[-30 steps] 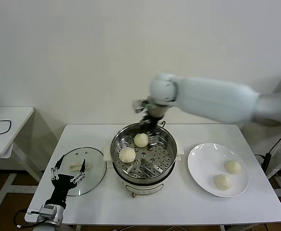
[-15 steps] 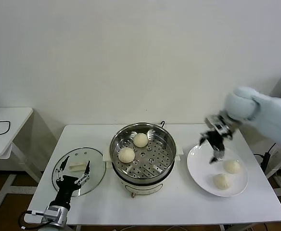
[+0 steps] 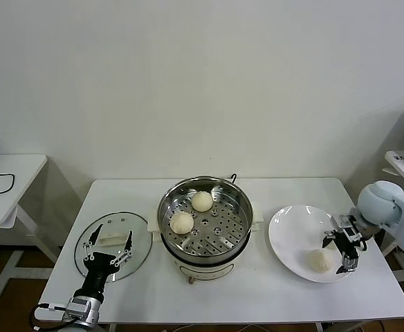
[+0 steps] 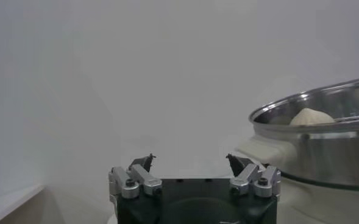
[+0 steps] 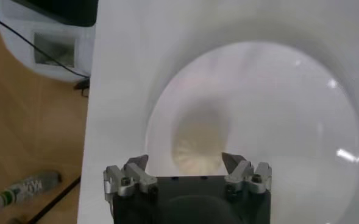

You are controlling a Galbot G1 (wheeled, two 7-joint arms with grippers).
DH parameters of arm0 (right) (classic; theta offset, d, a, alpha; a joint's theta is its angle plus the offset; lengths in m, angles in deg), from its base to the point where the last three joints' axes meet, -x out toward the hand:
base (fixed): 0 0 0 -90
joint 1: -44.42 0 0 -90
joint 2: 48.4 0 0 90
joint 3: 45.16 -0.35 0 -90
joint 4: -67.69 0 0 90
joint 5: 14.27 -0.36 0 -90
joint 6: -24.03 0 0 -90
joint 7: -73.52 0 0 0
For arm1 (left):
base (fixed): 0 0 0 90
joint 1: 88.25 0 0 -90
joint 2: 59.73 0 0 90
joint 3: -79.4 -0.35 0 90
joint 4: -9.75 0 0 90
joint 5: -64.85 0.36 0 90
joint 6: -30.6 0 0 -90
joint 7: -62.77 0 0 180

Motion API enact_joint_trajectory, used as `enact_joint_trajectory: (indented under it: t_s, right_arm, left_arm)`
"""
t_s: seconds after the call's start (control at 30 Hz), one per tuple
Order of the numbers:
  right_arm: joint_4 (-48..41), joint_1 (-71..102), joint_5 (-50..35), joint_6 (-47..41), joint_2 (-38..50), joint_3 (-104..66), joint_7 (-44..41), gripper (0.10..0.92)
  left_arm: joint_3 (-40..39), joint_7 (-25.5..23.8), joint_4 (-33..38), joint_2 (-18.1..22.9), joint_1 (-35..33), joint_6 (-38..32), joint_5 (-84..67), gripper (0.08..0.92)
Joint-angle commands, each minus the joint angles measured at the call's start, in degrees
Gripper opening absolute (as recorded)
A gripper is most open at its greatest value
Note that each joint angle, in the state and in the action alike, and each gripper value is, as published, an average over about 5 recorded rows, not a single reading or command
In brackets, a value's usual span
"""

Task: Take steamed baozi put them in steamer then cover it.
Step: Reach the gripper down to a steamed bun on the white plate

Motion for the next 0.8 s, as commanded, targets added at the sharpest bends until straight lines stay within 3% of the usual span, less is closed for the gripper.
enact_joint_trajectory:
  t_s: [0.03,0.8]
  right_arm:
    - [-2.79,9.04,3.81,1.27,-1.43,-8.70,3.09,0.823]
    - [-5.37,7.57,2.62,0.49,-5.55,-6.65,5.05,0.823]
  left_arm:
    - [-0.15,0.02,-0.08,-0.01,0.00,-0.02,0.08,0.823]
    - [-0.55,0.14,-0.32,0.03,0.08,-0.22,0.54,0.823]
